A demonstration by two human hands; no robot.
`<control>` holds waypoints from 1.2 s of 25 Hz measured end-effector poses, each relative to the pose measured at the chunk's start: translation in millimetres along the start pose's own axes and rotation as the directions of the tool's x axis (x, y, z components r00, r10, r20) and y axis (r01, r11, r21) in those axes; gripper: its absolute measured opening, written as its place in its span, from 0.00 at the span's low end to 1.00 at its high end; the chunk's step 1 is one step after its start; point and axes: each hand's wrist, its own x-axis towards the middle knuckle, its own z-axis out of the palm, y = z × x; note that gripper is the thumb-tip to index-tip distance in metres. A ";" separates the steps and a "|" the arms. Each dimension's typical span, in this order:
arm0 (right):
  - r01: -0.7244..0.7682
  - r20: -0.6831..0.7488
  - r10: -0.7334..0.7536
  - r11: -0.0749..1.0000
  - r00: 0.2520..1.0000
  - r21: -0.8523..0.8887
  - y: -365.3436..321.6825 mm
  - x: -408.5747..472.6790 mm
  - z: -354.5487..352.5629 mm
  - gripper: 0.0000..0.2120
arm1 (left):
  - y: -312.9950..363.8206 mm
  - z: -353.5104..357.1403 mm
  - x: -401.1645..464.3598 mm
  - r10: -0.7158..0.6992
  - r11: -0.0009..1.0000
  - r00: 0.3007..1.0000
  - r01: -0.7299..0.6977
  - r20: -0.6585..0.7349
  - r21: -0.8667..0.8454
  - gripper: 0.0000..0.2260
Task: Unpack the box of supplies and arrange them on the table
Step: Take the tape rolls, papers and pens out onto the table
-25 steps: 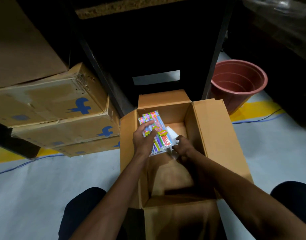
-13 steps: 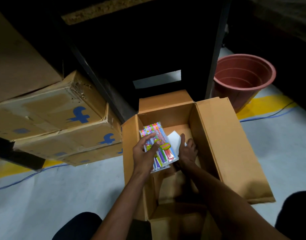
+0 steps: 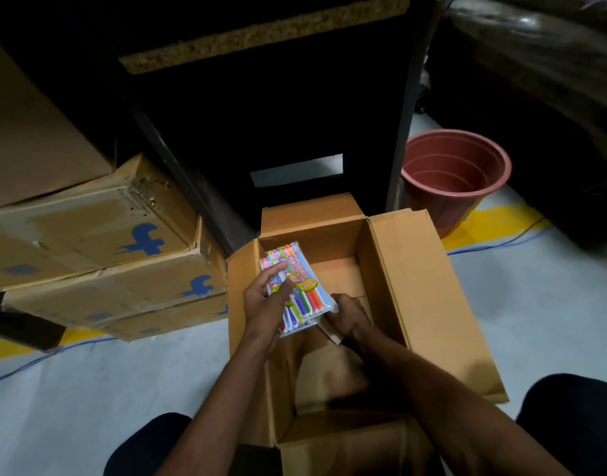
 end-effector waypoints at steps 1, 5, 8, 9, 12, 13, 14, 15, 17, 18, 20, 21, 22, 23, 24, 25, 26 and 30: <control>0.039 -0.005 -0.039 0.999 0.999 -0.026 -3.1 -2.6 -3.1 0.17 | 1.5 -0.4 1.0 -0.003 1.000 1.000 0.003 -0.003 -0.012 0.14; 0.069 -0.007 -0.071 0.985 0.997 -0.156 -12.2 -3.8 -16.1 0.20 | 9.2 0.3 3.8 -0.030 0.999 1.000 0.030 0.000 -0.042 0.13; 0.022 0.039 -0.016 0.983 0.999 -0.181 -44.6 -25.2 -38.8 0.26 | 33.1 -3.4 -4.3 -0.073 0.997 0.997 0.072 -0.039 -0.016 0.12; -0.004 0.050 0.012 0.987 0.999 -0.158 -57.5 -38.7 -48.9 0.28 | 45.4 -6.2 -9.6 -0.097 0.995 0.994 0.096 -0.051 -0.014 0.12; -0.065 0.067 0.067 0.997 0.996 -0.030 -89.2 -81.3 -79.1 0.28 | 89.4 -18.5 -33.7 -0.191 0.979 0.978 0.184 -0.081 -0.092 0.11; -0.085 0.068 0.085 0.996 0.994 0.006 -101.4 -96.7 -92.2 0.27 | 107.7 -23.5 -42.7 -0.229 0.969 0.969 0.217 -0.094 -0.119 0.11; -0.102 0.057 0.100 0.994 0.993 0.031 -112.3 -110.1 -104.7 0.24 | 124.3 -27.8 -51.9 -0.265 0.958 0.959 0.249 -0.105 -0.139 0.11; -0.115 0.051 0.113 0.993 0.992 0.041 -125.5 -125.3 -117.8 0.19 | 138.9 -31.7 -61.3 -0.296 0.948 0.949 0.277 -0.112 -0.153 0.12; -0.089 -0.028 0.088 0.996 0.996 -0.032 -151.4 -156.5 -144.7 0.11 | 169.9 -38.7 -82.6 -0.339 0.933 0.933 0.318 -0.117 -0.171 0.12; -0.071 -0.092 0.061 0.991 0.994 -0.111 -163.4 -170.0 -157.3 0.11 | 189.2 -42.5 -92.9 -0.356 0.926 0.927 0.332 -0.120 -0.181 0.12; -0.056 -0.190 0.031 0.990 0.981 -0.130 -185.1 -197.9 -179.8 0.11 | 224.9 -48.0 -114.8 -0.382 0.916 0.914 0.354 -0.135 -0.190 0.11; -0.051 -0.209 0.036 0.996 0.977 -0.068 -199.4 -212.0 -193.5 0.08 | 243.3 -51.0 -125.6 -0.392 0.911 0.909 0.363 -0.142 -0.196 0.11; -0.036 -0.197 0.031 0.999 0.980 -0.019 -216.4 -226.2 -211.2 0.09 | 262.5 -54.4 -135.9 -0.408 0.904 0.901 0.375 -0.151 -0.205 0.11; 0.000 -0.185 0.005 1.000 0.983 0.023 -231.3 -239.6 -226.9 0.13 | 280.5 -57.5 -145.6 -0.427 0.895 0.890 0.392 -0.160 -0.212 0.12; 0.034 -0.174 -0.027 0.999 0.984 0.035 -249.0 -256.5 -243.2 0.16 | 299.2 -61.5 -157.7 -0.449 0.886 0.878 0.412 -0.169 -0.213 0.12; 0.061 -0.164 -0.052 0.997 0.985 0.053 -265.1 -271.3 -258.8 0.18 | 316.4 -65.0 -167.5 -0.459 0.882 0.871 0.420 -0.179 -0.215 0.12; 0.063 -0.163 -0.049 0.994 0.985 0.084 -283.6 -285.7 -275.6 0.18 | 336.2 -67.7 -178.1 -0.460 0.881 0.869 0.422 -0.182 -0.213 0.12; -0.021 -0.232 0.086 0.963 0.969 0.268 -336.9 -330.3 -327.0 0.09 | 403.5 -70.8 -211.2 -0.456 0.885 0.869 0.422 -0.191 -0.196 0.11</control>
